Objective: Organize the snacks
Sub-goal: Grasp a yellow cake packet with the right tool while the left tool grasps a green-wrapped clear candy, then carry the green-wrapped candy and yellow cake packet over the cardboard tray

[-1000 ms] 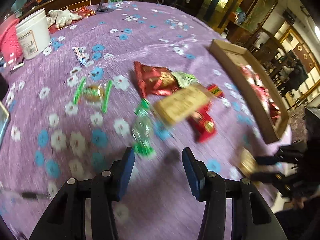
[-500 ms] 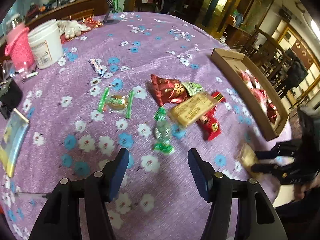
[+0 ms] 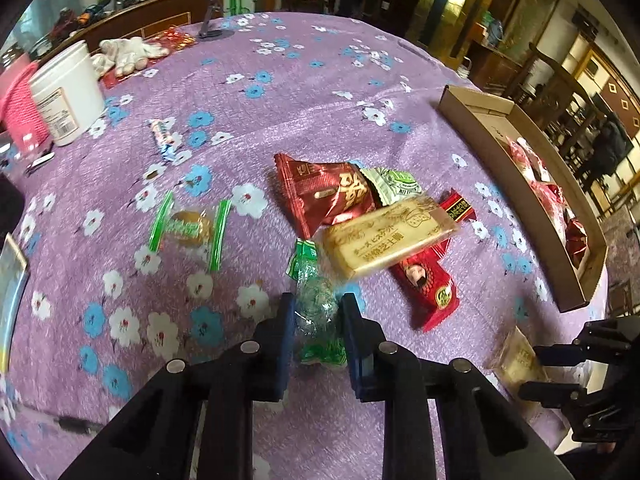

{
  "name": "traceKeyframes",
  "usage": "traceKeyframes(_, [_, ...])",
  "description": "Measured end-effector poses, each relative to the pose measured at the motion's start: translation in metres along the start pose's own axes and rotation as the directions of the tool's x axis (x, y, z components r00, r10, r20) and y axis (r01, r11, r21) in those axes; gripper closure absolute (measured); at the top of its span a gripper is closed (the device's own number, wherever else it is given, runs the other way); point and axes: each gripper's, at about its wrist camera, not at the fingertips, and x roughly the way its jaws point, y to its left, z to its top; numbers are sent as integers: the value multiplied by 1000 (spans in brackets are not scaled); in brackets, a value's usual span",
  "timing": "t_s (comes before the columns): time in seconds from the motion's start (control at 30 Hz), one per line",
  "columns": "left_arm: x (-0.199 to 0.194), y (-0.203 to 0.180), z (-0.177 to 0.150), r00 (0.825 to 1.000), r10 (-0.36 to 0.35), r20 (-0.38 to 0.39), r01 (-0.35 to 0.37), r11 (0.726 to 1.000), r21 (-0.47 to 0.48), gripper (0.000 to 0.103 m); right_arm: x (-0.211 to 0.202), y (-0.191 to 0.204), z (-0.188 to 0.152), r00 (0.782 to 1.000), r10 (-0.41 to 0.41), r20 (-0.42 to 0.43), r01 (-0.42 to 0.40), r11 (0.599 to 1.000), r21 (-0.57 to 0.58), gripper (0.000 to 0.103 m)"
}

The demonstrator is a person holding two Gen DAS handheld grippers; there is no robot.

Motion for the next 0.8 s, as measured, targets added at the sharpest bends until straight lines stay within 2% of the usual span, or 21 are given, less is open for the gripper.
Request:
traceKeyframes(0.03, [-2, 0, -4, 1000, -6, 3, 6, 1000, -19, 80, 0, -1, 0, 1000, 5, 1, -5, 1000, 3, 73])
traceKeyframes(0.2, [-16, 0, -22, 999, -47, 17, 49, 994, -95, 81, -6, -8, 2, 999, 33, 21, -33, 999, 35, 94])
traceKeyframes(0.27, [-23, -6, -27, 999, -46, 24, 48, 995, -88, 80, -5, -10, 3, 999, 46, 15, -47, 998, 41, 94])
traceKeyframes(0.37, [-30, -13, -29, 999, -41, 35, 44, 995, -85, 80, -6, -4, 5, 1000, 20, 1, -20, 1000, 4, 94])
traceKeyframes(0.43, [-35, -15, -29, 998, -38, 42, 41, 995, -89, 80, -7, -3, 7, 1000, 22, -11, -22, 1000, -10, 87])
traceKeyframes(0.47, [-38, -16, -30, 998, -35, 48, 40, 995, -92, 80, -9, -1, 8, 1000, 20, -6, -20, 1000, -19, 74])
traceKeyframes(0.5, [-41, -17, -30, 998, -36, 57, 41, 995, -95, 80, -11, 1, 8, 1000, 12, 7, -12, 1000, -28, 56])
traceKeyframes(0.57, [-45, -18, -31, 997, -34, 66, 40, 995, -95, 80, -14, 5, 11, 1000, 16, 22, -14, 999, -46, 42])
traceKeyframes(0.7, [-51, -21, -34, 997, -24, 78, 32, 995, -96, 80, -2, 20, 10, 1000, -5, -24, 3, 995, -103, 44])
traceKeyframes(0.73, [-52, -21, -35, 997, -25, 79, 32, 995, -98, 80, 3, 28, 8, 999, -35, -40, 29, 990, -139, 48])
traceKeyframes(0.77, [-54, -21, -36, 996, -26, 82, 34, 994, -99, 80, 10, 36, 5, 995, -84, -55, 72, 980, -185, 61])
traceKeyframes(0.8, [-56, -22, -36, 996, -26, 85, 34, 994, -99, 80, 13, 44, 1, 990, -137, -35, 125, 964, -236, 67])
